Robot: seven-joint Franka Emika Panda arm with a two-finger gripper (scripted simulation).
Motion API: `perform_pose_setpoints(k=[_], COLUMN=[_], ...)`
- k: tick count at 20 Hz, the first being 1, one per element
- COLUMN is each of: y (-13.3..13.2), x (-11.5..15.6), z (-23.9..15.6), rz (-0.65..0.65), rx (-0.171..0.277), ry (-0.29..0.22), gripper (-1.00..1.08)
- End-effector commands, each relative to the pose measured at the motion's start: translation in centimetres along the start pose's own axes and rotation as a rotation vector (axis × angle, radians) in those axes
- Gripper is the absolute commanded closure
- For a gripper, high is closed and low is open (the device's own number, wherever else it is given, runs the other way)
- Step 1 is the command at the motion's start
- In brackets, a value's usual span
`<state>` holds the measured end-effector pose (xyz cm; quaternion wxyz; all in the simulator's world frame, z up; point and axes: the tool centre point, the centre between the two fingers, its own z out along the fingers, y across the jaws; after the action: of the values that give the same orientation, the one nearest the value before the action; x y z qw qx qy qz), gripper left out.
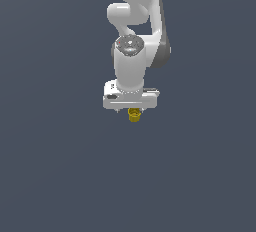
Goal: Pick up the object and move it to a goal position.
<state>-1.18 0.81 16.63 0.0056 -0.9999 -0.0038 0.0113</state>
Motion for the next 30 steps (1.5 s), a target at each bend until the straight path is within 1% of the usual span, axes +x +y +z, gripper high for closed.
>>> perform_pose_setpoints(k=[1,4,8,11,16,20,24,30], y=[0.0,0.5,2.4,3.0,2.5,1.9,0.8,-1.3], x=[0.0,0.0,0.0,0.1,-0.2,-0.9,-2.1,-4.6], z=[0.0,0.1,0.3,0.2,0.5,1.5,3.0,5.5], rz=[0.0,0.007,0.032,0.042,0.031,0.006,-0.037,-0.118], rx=[0.0,0.002,0.007,0.009,0.007,0.003,-0.002,-0.01], ry=[0.0,0.002,0.009,0.01,0.01,0.012,0.014,0.018], gripper=[-0.92,-0.92,-0.92,-0.92,-0.92,-0.92,-0.92,-0.92])
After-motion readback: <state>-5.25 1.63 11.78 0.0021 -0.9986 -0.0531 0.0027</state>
